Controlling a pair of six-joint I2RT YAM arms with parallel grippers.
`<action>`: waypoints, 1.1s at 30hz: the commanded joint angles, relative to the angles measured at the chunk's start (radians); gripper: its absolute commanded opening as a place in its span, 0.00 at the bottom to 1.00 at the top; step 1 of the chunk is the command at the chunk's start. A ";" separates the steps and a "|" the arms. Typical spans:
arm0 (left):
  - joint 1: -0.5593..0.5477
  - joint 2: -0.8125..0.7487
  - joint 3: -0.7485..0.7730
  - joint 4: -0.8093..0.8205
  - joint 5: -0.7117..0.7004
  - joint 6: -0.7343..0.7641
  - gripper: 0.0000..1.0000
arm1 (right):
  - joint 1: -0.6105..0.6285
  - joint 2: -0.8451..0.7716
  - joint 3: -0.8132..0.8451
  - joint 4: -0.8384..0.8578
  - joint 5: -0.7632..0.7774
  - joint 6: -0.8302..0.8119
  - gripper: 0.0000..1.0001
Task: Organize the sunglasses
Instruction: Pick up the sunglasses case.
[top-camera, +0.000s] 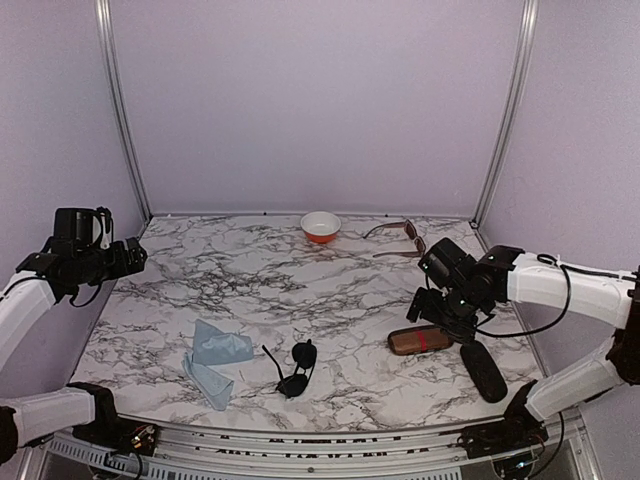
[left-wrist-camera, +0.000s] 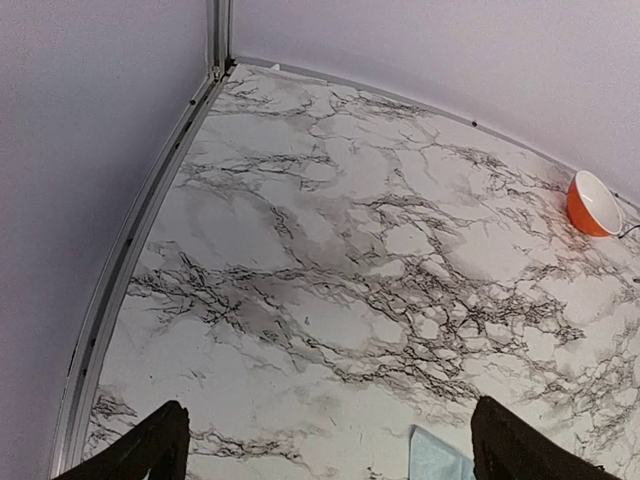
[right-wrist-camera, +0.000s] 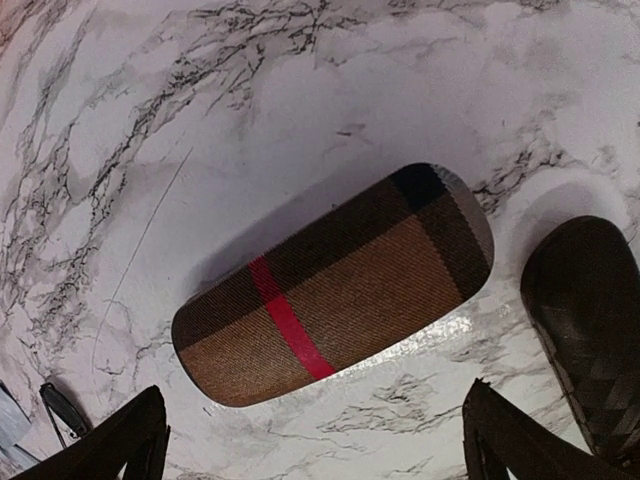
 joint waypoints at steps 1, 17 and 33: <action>0.005 -0.011 -0.001 -0.019 0.015 0.002 0.99 | 0.054 0.067 0.064 -0.050 0.021 0.086 1.00; 0.005 0.010 0.003 -0.017 0.062 -0.001 0.99 | 0.091 0.217 0.016 0.081 -0.038 0.109 1.00; 0.005 -0.011 -0.002 -0.013 0.073 -0.003 0.99 | 0.202 0.422 0.156 0.228 -0.059 -0.100 0.75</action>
